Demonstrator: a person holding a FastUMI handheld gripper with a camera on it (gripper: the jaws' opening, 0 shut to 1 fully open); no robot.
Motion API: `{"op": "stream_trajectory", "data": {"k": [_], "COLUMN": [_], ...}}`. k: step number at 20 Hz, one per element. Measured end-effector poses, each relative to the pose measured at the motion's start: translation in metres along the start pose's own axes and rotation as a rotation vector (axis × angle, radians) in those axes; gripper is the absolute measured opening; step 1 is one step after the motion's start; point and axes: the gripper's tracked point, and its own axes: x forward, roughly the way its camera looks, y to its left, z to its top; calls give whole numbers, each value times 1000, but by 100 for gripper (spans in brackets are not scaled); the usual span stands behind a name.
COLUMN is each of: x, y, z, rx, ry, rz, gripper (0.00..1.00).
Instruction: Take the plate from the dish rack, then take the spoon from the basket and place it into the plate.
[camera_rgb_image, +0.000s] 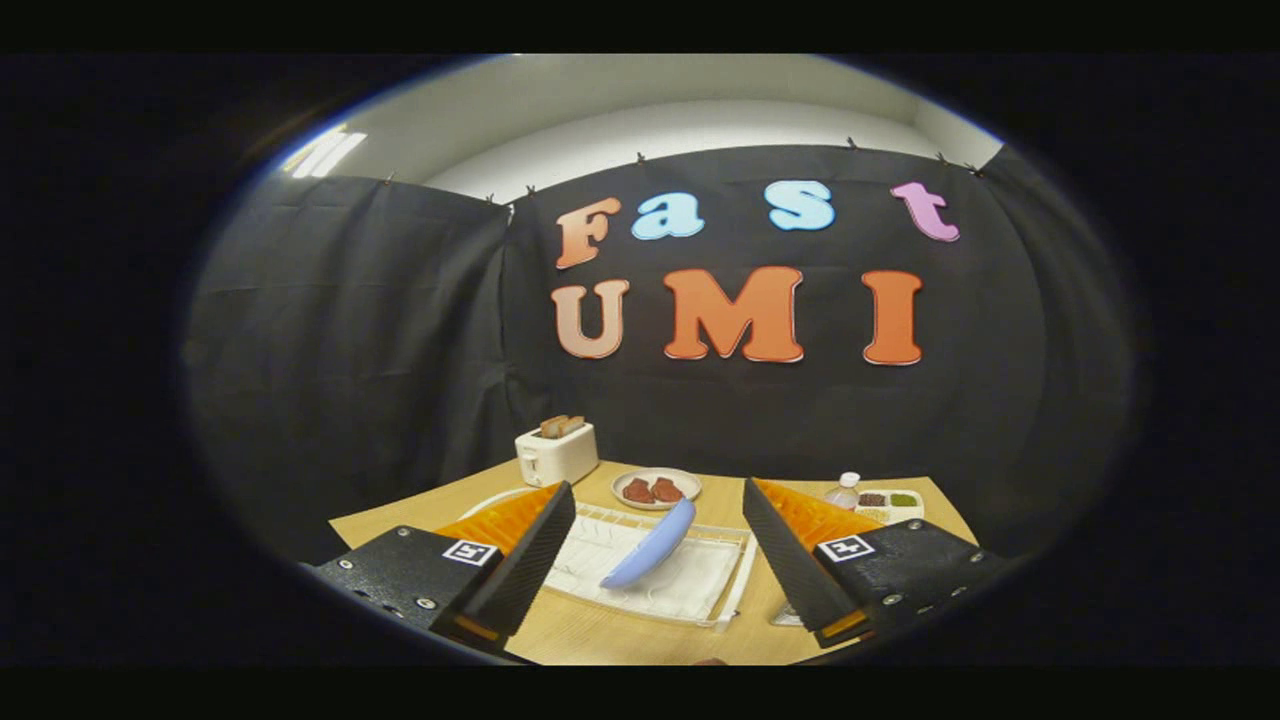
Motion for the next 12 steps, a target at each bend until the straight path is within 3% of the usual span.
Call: {"op": "stream_trajectory", "data": {"k": [4, 12], "x": [24, 73], "y": [1, -16], "z": [-25, -54], "rx": [60, 200], "ry": [141, 345], "rz": [41, 40], "gripper": [99, 96]}}
